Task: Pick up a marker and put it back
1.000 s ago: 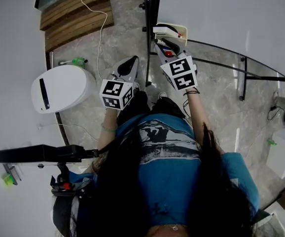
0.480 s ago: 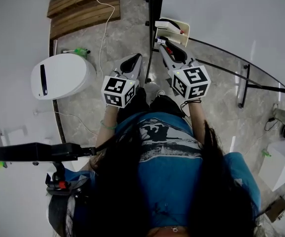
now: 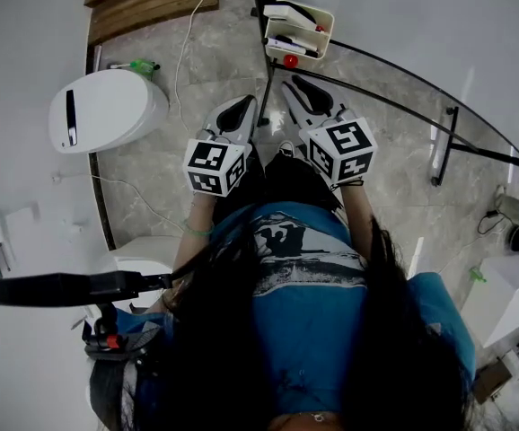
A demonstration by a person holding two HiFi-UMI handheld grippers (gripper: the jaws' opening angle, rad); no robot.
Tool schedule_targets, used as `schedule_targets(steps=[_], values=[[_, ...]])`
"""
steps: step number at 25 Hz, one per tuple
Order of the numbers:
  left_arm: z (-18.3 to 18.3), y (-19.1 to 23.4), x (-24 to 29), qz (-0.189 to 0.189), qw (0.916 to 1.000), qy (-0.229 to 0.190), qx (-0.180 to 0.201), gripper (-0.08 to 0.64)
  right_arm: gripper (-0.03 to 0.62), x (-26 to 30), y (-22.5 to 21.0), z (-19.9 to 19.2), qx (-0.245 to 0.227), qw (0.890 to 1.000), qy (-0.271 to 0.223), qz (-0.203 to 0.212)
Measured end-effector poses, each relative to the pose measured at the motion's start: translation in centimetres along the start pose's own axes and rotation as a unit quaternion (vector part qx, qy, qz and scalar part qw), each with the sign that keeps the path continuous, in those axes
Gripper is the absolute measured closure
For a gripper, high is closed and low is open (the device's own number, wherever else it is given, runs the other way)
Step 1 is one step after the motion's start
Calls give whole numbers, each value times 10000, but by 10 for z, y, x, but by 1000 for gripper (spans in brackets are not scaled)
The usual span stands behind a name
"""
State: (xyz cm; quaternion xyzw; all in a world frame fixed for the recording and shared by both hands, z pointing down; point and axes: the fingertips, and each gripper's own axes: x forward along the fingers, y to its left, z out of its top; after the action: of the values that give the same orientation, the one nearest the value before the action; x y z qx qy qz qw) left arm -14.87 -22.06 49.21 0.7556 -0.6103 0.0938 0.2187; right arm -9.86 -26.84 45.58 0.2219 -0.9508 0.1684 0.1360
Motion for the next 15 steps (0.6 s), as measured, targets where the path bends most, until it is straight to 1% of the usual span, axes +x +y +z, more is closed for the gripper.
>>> schedule_targets(steps=[3, 7, 11, 15], values=[[-6, 1, -3, 41, 10000, 35, -29, 558, 509, -1, 2, -5, 54, 10000, 30, 36], [-4, 2, -13, 144, 9999, -51, -40, 558, 509, -4, 8, -10, 84, 9999, 56, 120], [-11, 11, -34, 353, 9992, -147, -152, 558, 509, -3, 24, -19, 47, 9996, 150, 254], [-23, 22, -64, 607, 9975, -213, -287, 558, 509, 4, 50, -28, 108, 9985, 226, 482]])
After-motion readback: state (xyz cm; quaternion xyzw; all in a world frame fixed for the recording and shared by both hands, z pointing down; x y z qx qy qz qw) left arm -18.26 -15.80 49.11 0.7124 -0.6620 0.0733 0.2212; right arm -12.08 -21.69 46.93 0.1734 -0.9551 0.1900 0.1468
